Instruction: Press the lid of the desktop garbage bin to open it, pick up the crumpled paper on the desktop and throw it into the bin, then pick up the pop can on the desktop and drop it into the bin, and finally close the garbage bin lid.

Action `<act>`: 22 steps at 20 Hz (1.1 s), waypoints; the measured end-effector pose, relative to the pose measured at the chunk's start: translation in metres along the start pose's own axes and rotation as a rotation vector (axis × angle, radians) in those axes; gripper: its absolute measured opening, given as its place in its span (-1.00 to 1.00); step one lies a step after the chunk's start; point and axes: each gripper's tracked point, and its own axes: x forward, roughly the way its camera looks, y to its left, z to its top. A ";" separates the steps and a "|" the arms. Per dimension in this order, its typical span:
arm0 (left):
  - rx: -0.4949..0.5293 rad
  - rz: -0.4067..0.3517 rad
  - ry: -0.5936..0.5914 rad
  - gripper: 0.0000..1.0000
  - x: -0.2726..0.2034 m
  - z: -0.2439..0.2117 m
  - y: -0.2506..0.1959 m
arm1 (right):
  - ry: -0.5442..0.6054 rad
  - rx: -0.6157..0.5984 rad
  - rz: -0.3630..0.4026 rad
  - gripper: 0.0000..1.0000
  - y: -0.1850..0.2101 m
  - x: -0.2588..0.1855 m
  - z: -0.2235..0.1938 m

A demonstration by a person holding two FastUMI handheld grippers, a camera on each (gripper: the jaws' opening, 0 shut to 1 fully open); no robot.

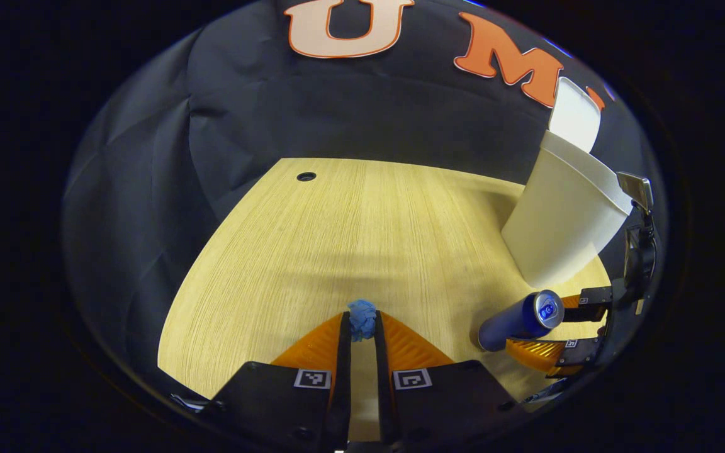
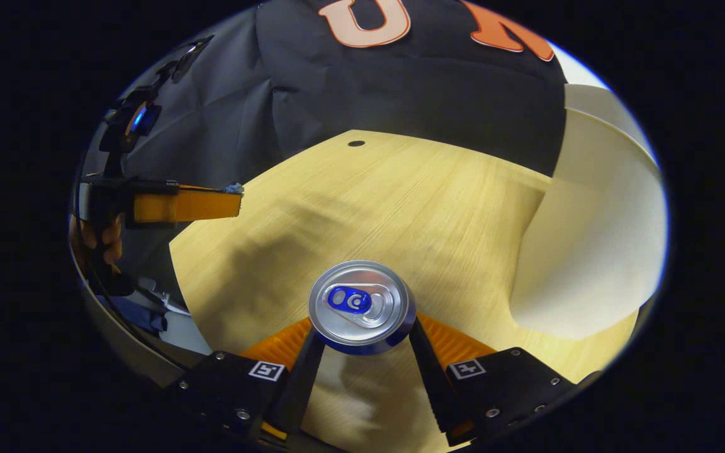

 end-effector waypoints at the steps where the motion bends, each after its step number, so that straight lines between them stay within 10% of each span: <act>1: 0.005 -0.011 -0.004 -0.55 0.000 0.002 -0.003 | -0.006 0.005 -0.011 0.59 0.002 0.001 -0.003; 22: 0.248 -0.437 -0.254 -0.56 -0.040 0.158 -0.224 | -0.106 0.341 -0.358 0.59 -0.021 0.004 -0.017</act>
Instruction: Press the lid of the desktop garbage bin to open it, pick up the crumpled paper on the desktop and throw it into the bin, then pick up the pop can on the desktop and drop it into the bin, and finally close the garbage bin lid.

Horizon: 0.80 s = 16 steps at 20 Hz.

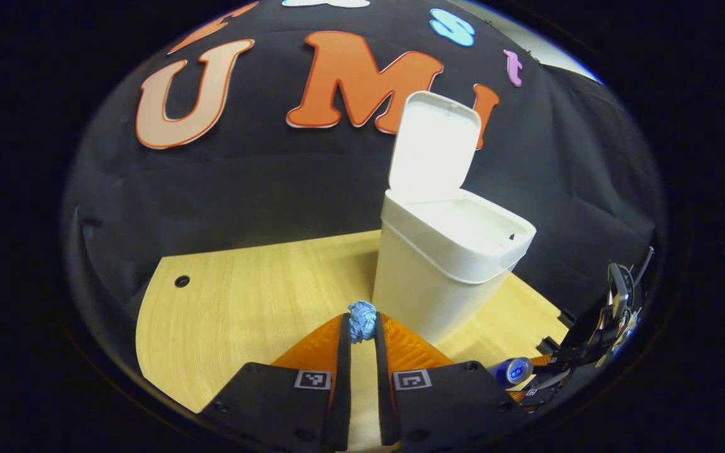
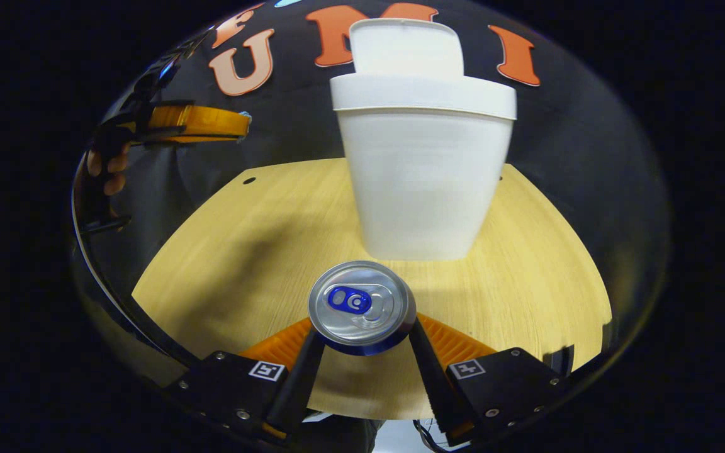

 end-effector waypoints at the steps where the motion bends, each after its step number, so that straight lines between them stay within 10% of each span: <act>1: 0.003 -0.023 -0.014 -0.56 0.006 0.009 -0.012 | -0.006 0.023 -0.027 0.59 -0.002 0.000 0.001; 16: 0.096 -0.214 -0.113 -0.55 0.069 0.076 -0.109 | -0.068 0.181 -0.193 0.59 -0.014 -0.018 0.007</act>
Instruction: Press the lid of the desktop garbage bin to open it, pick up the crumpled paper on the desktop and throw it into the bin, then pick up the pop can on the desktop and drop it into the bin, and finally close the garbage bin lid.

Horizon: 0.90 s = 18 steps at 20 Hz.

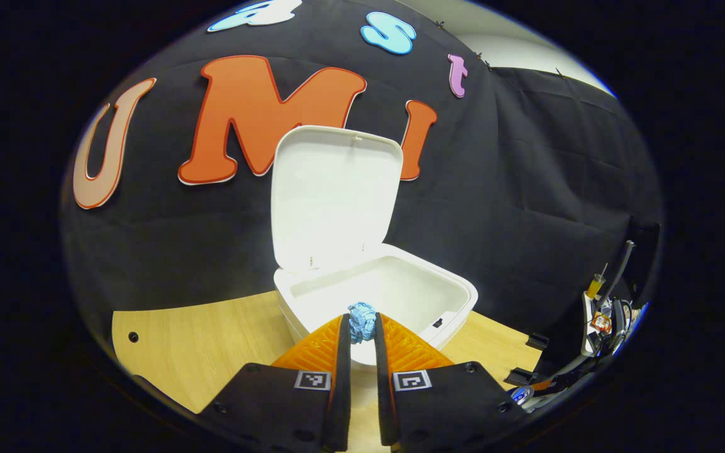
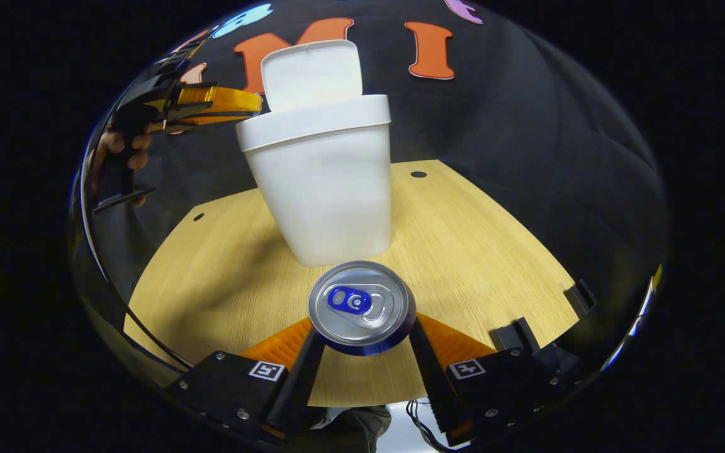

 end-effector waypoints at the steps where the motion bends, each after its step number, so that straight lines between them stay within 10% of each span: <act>1: 0.016 -0.004 -0.001 -0.57 0.004 0.000 -0.002 | -0.007 0.006 -0.009 0.49 -0.002 -0.003 0.004; 13: 0.104 -0.012 0.045 -0.34 0.023 -0.012 -0.010 | -0.165 -0.052 -0.094 0.59 -0.022 -0.034 0.091; 18: 0.131 0.001 0.009 0.37 0.007 -0.007 0.000 | -0.251 -0.102 -0.063 0.59 -0.011 -0.036 0.152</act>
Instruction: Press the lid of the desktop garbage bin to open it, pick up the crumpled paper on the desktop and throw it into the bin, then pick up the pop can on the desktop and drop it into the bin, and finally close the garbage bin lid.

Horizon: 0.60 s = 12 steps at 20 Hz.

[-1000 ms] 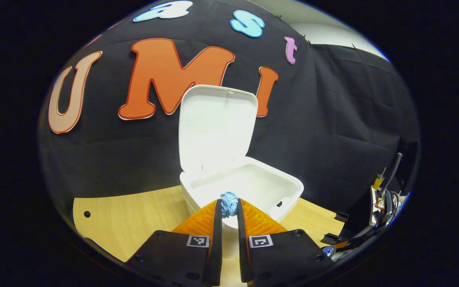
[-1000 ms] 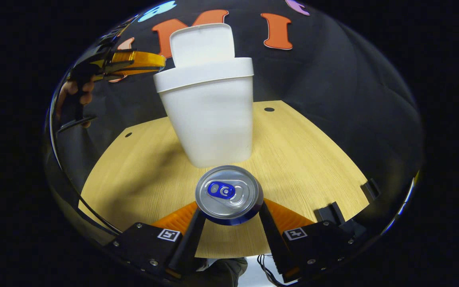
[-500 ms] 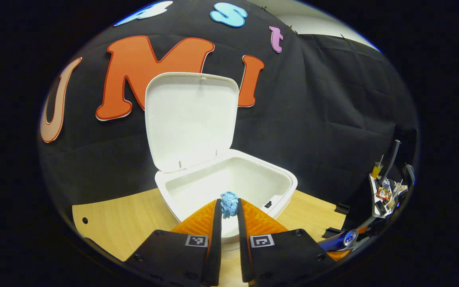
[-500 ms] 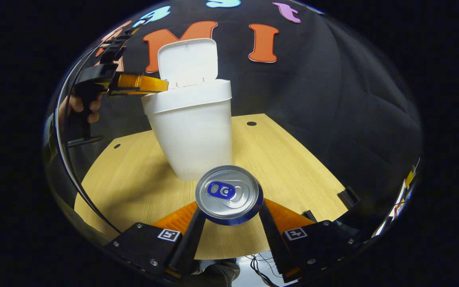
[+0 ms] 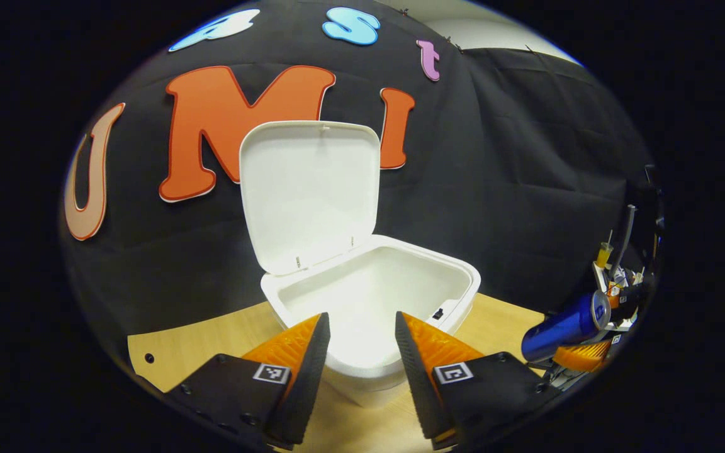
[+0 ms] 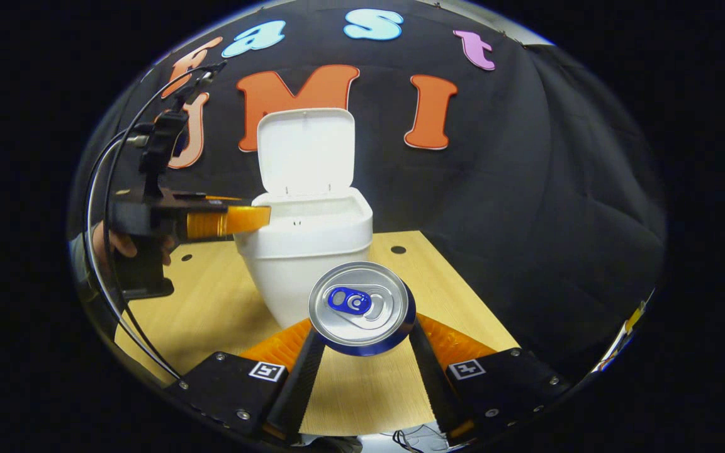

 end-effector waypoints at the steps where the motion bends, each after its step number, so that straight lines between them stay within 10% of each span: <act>1: 0.005 0.007 -0.011 0.47 -0.005 0.001 0.001 | -0.019 -0.011 0.010 0.59 0.002 0.003 0.012; 12: 0.019 0.209 -0.026 0.68 -0.086 -0.030 0.068 | -0.192 -0.138 0.129 0.58 0.030 0.036 0.128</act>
